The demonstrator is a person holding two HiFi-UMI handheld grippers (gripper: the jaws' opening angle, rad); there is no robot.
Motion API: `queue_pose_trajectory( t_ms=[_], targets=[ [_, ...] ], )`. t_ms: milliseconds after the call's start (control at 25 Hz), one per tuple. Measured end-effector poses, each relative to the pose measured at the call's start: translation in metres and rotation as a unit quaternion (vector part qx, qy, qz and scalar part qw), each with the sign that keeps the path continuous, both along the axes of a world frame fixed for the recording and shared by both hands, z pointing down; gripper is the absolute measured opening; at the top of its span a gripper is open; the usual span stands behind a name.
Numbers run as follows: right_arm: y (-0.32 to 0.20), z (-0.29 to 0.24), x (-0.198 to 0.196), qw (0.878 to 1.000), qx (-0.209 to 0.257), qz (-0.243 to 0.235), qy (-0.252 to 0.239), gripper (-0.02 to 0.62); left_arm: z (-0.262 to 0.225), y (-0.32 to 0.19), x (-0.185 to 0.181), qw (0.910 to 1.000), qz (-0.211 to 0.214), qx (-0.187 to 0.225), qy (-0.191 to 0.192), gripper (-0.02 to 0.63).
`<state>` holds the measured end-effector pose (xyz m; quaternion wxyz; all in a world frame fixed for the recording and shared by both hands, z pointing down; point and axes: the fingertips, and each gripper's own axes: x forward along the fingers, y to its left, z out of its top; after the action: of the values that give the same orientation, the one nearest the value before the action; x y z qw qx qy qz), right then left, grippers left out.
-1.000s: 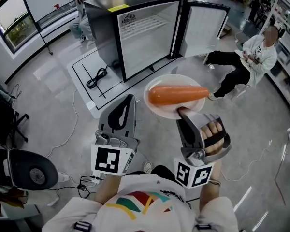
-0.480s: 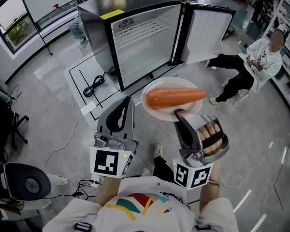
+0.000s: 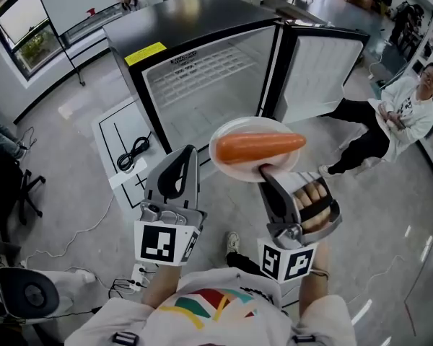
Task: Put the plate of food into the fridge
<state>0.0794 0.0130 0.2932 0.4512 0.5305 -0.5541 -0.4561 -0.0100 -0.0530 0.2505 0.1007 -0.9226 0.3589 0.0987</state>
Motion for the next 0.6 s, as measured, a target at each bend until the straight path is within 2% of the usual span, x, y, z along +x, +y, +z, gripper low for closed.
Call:
queue_pose_trajectory(
  t_ms=[320,600],
  targets=[
    [-0.053,-0.006,0.057,0.999,-0.001,-0.033,0.002,0.044,0.002,-0.049,0.052,0.9993,-0.035,-0.01,-0.007,0.006],
    [-0.084,0.001,0.082,0.998,-0.013,-0.065,-0.012,0.044,0.009,-0.072,0.068,0.9968,-0.07,-0.03,-0.026,0.006]
  ],
)
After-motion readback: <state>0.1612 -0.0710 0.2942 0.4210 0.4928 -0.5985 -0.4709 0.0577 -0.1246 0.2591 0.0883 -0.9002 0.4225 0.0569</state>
